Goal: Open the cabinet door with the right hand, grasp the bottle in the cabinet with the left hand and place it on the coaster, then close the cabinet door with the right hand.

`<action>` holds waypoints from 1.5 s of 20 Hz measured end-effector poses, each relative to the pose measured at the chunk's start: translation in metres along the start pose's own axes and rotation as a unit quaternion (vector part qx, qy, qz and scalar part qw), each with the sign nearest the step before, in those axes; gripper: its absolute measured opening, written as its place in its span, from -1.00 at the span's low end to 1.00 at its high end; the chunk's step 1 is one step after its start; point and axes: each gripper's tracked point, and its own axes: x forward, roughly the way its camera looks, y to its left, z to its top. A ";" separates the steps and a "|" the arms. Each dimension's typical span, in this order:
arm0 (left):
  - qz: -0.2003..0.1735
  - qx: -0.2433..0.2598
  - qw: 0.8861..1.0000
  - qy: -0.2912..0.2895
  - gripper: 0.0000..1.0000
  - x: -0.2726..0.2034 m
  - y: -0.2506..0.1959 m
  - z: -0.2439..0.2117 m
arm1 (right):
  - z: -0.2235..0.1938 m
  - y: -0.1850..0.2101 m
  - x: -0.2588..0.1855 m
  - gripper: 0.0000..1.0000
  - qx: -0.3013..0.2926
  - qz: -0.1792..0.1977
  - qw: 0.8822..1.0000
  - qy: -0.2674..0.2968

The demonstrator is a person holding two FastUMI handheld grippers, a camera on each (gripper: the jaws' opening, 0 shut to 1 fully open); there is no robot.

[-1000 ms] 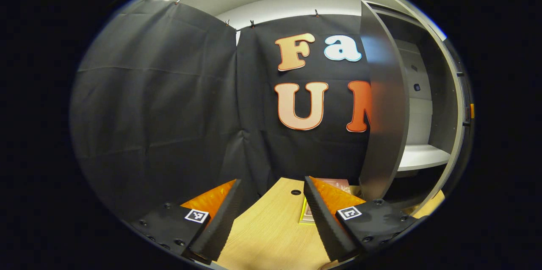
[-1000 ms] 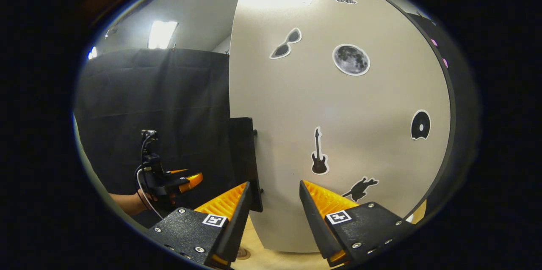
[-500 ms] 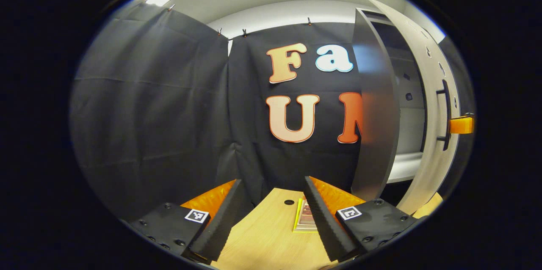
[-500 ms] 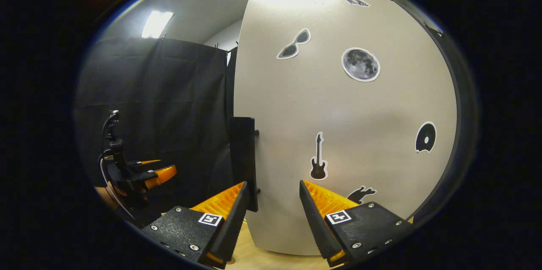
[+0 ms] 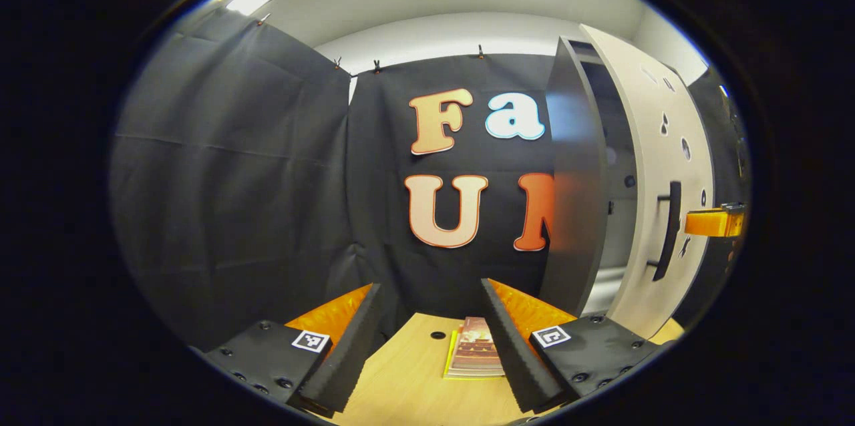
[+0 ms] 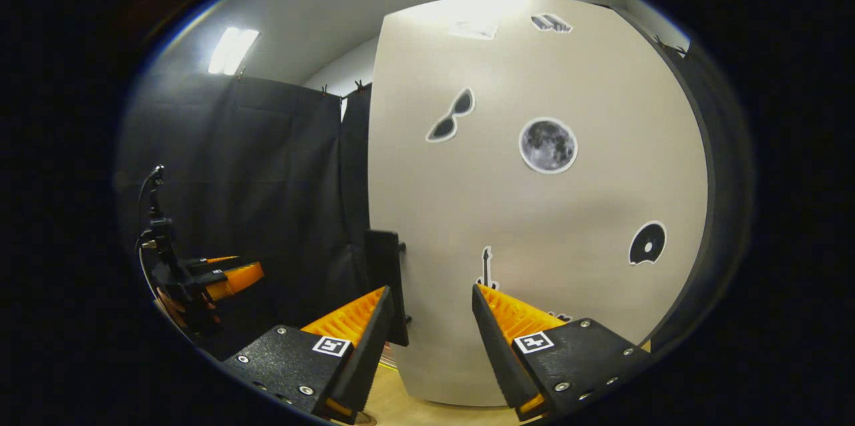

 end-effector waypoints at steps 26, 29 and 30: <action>-0.137 -0.015 0.974 -0.181 0.76 -0.050 -0.164 0.246 | 0.166 -0.162 -0.258 0.68 -0.081 -0.294 0.944 -0.124; -0.139 -0.009 0.973 -0.184 0.79 -0.055 -0.177 0.253 | 0.179 -0.163 -0.271 0.68 -0.087 -0.303 0.941 -0.126; -0.140 -0.009 0.973 -0.183 0.79 -0.056 -0.180 0.253 | 0.181 -0.164 -0.274 0.68 -0.089 -0.307 0.939 -0.126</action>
